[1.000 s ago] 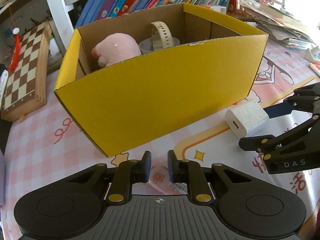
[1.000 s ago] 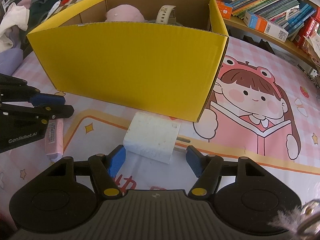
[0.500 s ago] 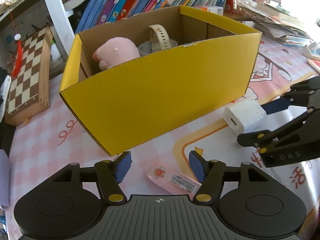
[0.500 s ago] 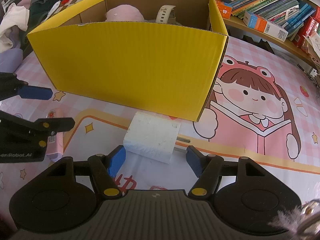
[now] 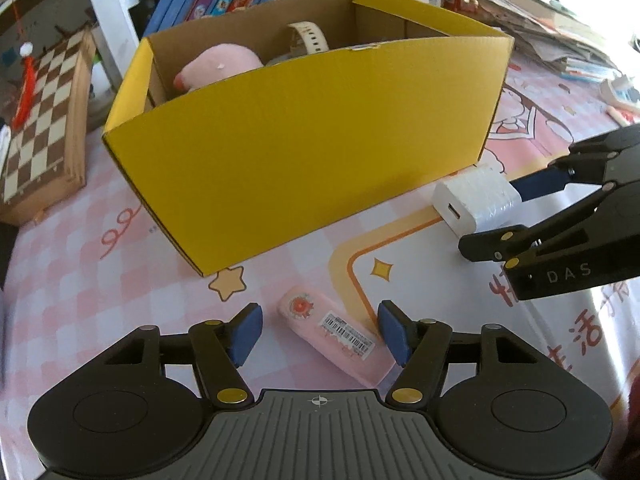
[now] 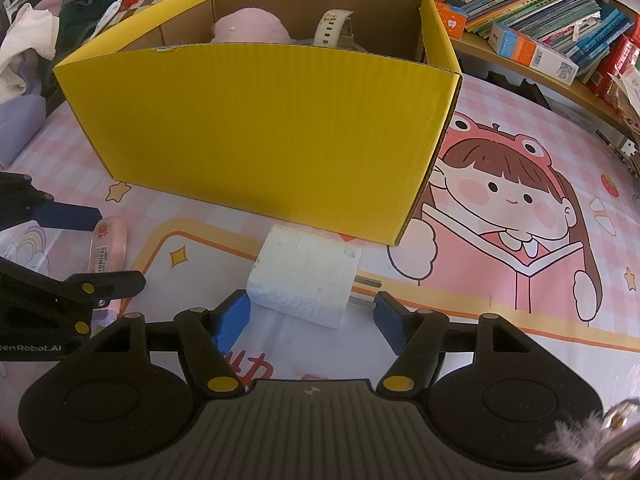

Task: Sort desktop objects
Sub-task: 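Close the right tool on the white block while the left tool grasps the pink stick, then lift the white block and pink stick and carry both over the yellow box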

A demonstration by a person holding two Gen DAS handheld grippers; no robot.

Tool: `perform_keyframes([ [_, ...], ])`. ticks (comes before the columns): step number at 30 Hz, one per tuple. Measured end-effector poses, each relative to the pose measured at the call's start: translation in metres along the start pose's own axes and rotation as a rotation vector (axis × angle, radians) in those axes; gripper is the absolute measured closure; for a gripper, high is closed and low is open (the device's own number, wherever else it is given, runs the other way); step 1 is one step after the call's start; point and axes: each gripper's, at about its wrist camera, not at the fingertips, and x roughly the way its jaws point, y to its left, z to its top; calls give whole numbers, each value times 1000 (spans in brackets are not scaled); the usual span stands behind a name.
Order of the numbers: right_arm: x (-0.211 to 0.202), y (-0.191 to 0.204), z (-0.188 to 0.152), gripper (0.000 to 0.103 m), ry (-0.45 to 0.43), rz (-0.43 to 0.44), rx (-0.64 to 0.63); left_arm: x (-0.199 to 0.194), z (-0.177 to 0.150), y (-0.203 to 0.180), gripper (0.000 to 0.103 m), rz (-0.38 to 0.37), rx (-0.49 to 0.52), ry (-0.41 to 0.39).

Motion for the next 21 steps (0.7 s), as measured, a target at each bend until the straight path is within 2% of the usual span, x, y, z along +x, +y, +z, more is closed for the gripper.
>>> perform_keyframes([
  [2, 0, 1, 1, 36, 1, -3, 0, -1, -1, 1, 43, -17, -5, -4],
  [4, 1, 2, 1, 35, -1, -4, 1, -2, -1, 1, 57, -40, -6, -10],
  [7, 2, 3, 2, 38, -8, 0, -3, -4, -1, -5, 73, -60, 25, -16],
  [9, 0, 5, 2, 38, -8, -2, -6, -5, -1, -8, 78, -68, 44, -16],
  [13, -7, 6, -1, 39, -14, 14, 2, -10, -1, -9, 78, -72, 44, -25],
  [21, -31, 11, -5, 39, -44, 23, 20, -36, 1, -9, 79, -66, 55, -110],
])
